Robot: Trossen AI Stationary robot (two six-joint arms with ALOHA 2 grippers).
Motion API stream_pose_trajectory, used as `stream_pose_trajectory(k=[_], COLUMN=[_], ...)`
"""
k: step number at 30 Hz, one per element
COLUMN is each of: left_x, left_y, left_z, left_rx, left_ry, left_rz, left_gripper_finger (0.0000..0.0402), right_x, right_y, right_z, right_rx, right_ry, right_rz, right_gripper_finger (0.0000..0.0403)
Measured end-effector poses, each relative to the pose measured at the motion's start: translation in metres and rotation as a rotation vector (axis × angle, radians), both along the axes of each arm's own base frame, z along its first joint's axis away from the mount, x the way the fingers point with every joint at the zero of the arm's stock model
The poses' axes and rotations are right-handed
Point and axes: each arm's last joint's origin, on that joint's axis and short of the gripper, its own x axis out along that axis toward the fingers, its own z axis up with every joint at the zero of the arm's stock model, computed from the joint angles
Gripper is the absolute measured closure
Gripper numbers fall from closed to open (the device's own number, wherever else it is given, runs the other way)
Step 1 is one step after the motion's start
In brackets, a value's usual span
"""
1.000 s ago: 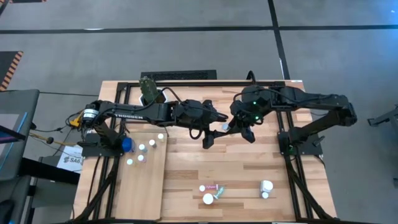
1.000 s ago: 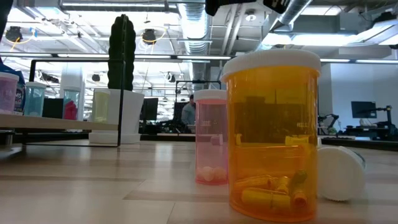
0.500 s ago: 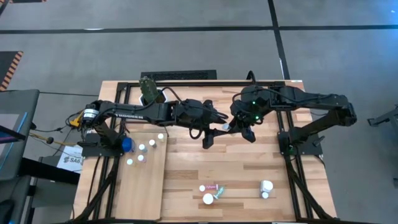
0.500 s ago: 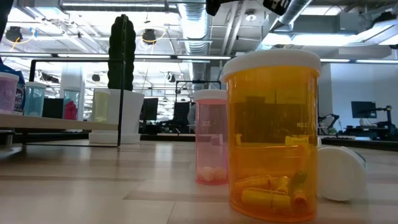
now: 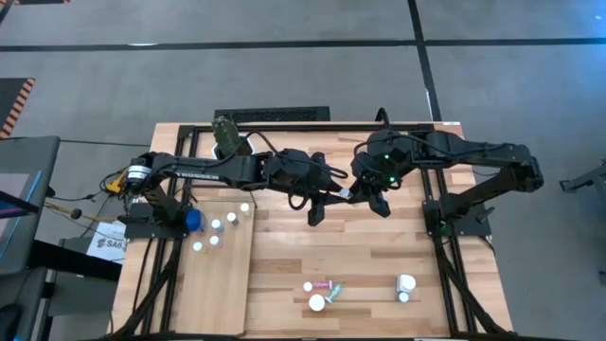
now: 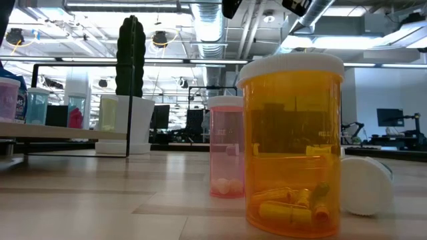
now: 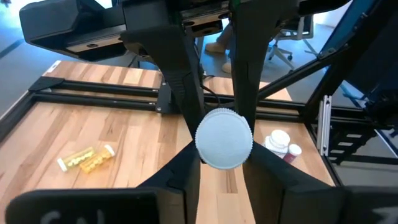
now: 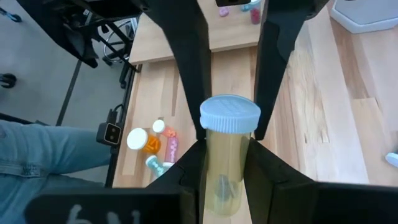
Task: Pick and place medicine bottles onto shelf by color
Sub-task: Put the yellow pill bottle on the shelf
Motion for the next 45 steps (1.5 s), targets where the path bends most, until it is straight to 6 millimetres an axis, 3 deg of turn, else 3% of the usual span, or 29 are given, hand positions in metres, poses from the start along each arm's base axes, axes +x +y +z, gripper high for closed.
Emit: stream_pose_trajectory(k=[14, 23, 29, 36, 45], left_x=[0.001, 0.001, 0.001, -0.001, -0.018], left_y=[0.0, 0.001, 0.003, 0.006, 0.007], left_z=[0.0, 0.002, 0.002, -0.001, 0.006], left_rx=[0.0, 0.004, -0.005, -0.105, -0.177], left_ry=[-0.007, -0.027, -0.018, 0.02, 0.097], left_rz=[-0.001, 0.008, 0.024, 0.061, 0.084], left_gripper_finger=[0.0327, 0.0328, 0.0329, 0.033, 0.033], right_x=[-0.001, -0.005, -0.022, -0.047, -0.075], right_y=[0.0, -0.002, -0.01, -0.015, -0.018], right_z=[-0.001, -0.002, 0.019, 0.046, 0.052], right_rx=[-0.001, 0.008, 0.01, -0.039, -0.119], right_ry=[0.016, 0.047, 0.12, 0.165, 0.206], right_rz=[0.005, -0.003, -0.033, -0.028, -0.054], right_gripper_finger=[0.0309, 0.0198, 0.0147, 0.0143, 0.0143])
